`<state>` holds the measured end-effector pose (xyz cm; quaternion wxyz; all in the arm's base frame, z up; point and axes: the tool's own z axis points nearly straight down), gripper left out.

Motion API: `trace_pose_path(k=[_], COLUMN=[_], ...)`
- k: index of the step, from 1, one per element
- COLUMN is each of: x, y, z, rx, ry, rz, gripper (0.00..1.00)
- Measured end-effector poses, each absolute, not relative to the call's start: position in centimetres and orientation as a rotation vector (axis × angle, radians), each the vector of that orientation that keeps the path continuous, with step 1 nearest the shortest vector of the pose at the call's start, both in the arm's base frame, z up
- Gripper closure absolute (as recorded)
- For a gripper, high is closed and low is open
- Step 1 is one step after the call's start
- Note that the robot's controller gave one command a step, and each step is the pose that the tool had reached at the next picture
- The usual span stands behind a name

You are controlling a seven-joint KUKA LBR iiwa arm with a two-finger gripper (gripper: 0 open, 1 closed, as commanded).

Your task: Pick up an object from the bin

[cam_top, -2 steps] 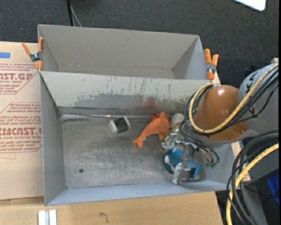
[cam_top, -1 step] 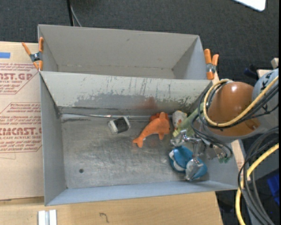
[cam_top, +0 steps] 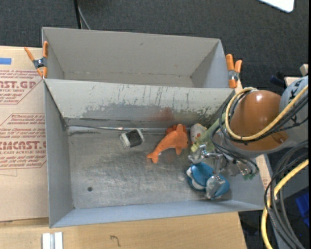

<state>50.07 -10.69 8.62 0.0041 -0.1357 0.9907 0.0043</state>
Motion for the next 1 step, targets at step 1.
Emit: trace_pose_path(k=[1], x=[50.07], y=[-10.69], z=[8.62], rx=[-0.425], ry=[3.104], rz=[0.013], gripper=[1.00])
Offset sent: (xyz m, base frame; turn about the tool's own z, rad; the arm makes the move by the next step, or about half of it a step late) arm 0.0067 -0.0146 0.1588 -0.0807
